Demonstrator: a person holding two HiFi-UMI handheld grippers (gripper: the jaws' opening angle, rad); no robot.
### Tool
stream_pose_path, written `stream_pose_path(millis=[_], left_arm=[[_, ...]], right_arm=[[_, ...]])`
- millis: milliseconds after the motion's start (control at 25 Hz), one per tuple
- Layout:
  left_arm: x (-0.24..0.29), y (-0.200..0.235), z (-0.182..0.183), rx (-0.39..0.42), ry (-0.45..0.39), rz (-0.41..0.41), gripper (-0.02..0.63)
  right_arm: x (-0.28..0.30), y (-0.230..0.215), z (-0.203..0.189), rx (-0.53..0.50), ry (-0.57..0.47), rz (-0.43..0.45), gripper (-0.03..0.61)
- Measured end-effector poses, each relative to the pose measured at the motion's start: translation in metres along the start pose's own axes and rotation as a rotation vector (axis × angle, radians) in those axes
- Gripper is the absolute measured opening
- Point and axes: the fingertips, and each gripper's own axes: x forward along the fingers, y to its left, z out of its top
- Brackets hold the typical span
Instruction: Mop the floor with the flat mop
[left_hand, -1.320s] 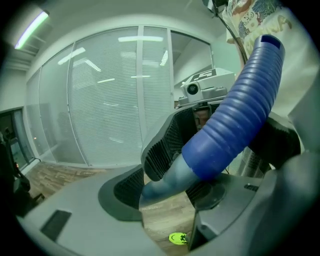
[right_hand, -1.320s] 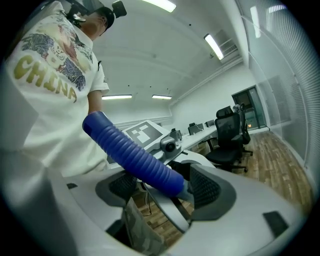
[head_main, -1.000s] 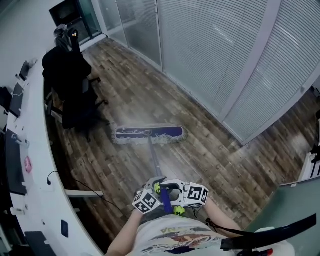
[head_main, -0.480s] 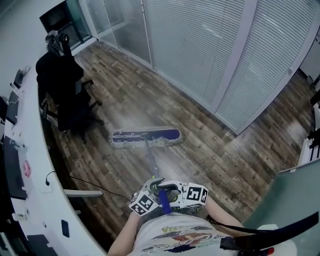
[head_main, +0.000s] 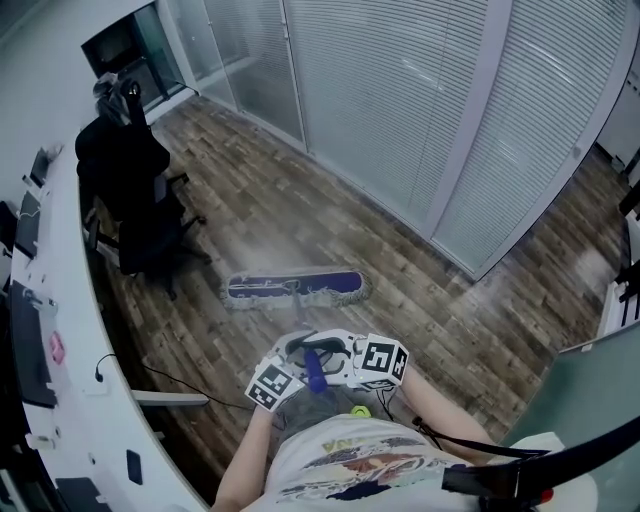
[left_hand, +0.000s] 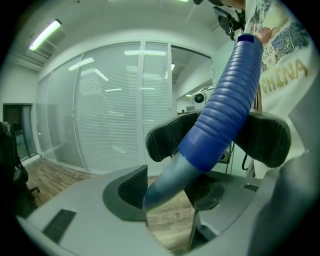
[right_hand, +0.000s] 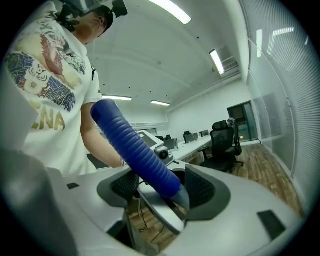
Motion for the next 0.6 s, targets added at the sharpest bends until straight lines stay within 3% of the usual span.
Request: stream_pose_path(millis=[600], left_arm=[[0.024,-0.028,0.002,0.003,0.034,-0.019,0.213]], right_arm=[[-0.026,0.01,-0.023,0.022,0.028,0.014,0.293]])
